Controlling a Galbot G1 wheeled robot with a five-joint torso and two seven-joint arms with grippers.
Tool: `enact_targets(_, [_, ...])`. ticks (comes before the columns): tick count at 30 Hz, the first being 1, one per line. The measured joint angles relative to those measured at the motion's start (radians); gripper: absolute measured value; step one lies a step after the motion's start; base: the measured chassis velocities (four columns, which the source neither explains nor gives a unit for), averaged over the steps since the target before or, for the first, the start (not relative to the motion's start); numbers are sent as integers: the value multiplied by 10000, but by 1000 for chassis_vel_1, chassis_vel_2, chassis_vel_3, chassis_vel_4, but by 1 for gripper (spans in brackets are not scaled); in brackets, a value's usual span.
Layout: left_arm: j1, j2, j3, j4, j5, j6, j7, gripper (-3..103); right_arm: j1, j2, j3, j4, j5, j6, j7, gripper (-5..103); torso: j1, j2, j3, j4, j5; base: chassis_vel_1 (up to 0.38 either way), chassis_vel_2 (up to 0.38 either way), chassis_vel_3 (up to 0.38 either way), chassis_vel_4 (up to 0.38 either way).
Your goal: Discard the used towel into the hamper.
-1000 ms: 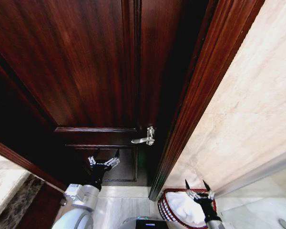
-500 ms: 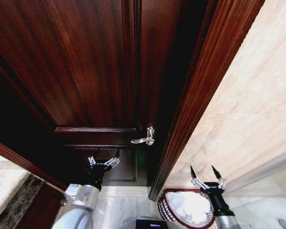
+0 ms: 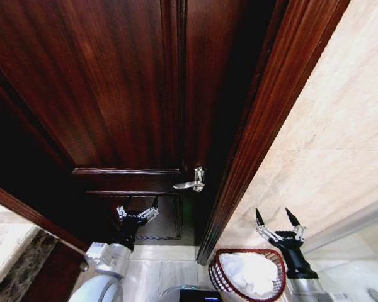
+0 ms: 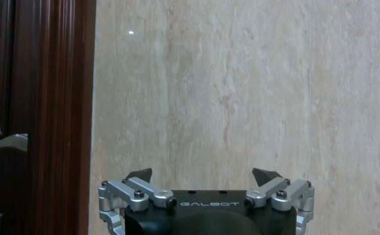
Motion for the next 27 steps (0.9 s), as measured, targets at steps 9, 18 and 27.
enact_targets(9, [0,0,0,0,0,0,0,100,87,-20,-65,136,111,-39,-1,100,0,0,0,0,0,0,0,0,0])
enact_targets(18, [0,0,0,0,0,1,0,100,94,-24,-71,129,113,-30,-6,100,0,0,0,0,0,0,0,0,0])
enact_targets(27, [0,0,0,0,0,0,0,100,95,-24,-74,114,113,-23,-11,100,0,0,0,0,0,0,0,0,0])
